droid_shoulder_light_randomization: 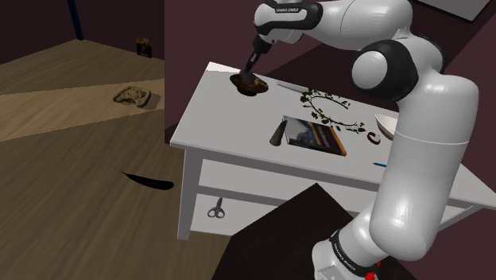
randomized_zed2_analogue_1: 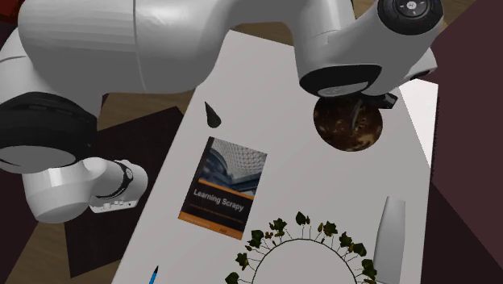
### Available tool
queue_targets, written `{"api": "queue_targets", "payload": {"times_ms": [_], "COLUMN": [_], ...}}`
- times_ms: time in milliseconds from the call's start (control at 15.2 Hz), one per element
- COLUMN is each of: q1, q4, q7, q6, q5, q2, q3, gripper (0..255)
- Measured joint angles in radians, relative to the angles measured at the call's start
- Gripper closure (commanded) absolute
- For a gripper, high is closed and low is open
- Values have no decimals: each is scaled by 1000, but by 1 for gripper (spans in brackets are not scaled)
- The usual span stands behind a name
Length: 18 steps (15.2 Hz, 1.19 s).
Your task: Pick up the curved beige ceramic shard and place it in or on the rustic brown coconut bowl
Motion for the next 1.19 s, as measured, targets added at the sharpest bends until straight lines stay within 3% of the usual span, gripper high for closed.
{"api": "queue_targets", "payload": {"times_ms": [462, 858, 924, 1188], "q1": [6, 3, 3, 0], "q4": [-75, -76, -79, -85], "q7": [-15, -17, -18, -20], "q6": [90, 96, 98, 100], "q5": [13, 15, 15, 16], "q2": [7, 10, 9, 15], "q3": [10, 9, 9, 8], "gripper": [255, 255, 0, 0]}}
